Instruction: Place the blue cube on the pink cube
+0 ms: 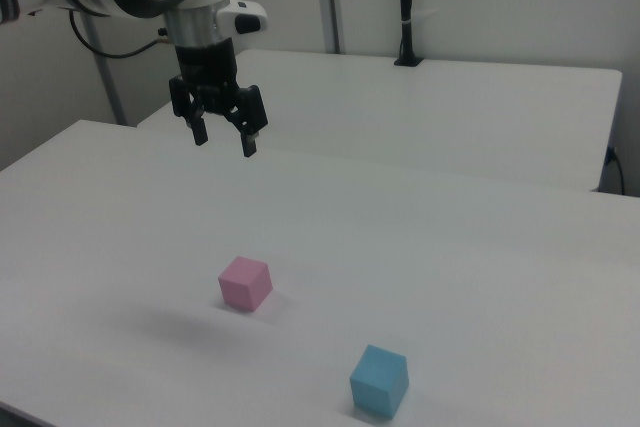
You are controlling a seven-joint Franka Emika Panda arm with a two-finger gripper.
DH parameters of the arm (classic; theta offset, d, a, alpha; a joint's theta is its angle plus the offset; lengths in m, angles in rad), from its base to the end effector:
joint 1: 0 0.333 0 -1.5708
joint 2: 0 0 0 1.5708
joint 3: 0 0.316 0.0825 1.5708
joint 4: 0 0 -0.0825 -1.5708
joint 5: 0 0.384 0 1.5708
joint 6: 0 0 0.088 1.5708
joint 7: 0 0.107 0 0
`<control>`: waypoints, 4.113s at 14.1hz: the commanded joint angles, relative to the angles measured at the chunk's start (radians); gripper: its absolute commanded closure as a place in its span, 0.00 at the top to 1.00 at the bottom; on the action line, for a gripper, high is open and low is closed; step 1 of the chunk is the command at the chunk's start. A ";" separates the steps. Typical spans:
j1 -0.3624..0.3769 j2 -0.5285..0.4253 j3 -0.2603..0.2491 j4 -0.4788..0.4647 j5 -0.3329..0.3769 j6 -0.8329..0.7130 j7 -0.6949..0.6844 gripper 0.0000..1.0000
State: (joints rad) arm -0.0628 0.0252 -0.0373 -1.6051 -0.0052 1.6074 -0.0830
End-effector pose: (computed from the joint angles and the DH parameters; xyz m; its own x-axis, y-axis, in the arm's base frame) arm 0.5613 -0.0567 0.5974 0.9996 -0.0169 -0.0233 -0.0168 -0.9999 0.0042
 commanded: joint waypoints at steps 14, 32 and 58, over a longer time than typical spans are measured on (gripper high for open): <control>-0.126 -0.053 -0.078 -0.084 -0.163 -0.058 -0.391 1.00; -0.190 0.117 -0.270 -0.441 -0.150 0.545 -0.400 1.00; -0.175 0.070 0.043 -0.279 -0.036 0.255 -0.200 0.63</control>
State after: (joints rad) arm -0.2412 0.0942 -0.0756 -1.9026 -0.0509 1.8825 -0.3897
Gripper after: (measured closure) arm 0.370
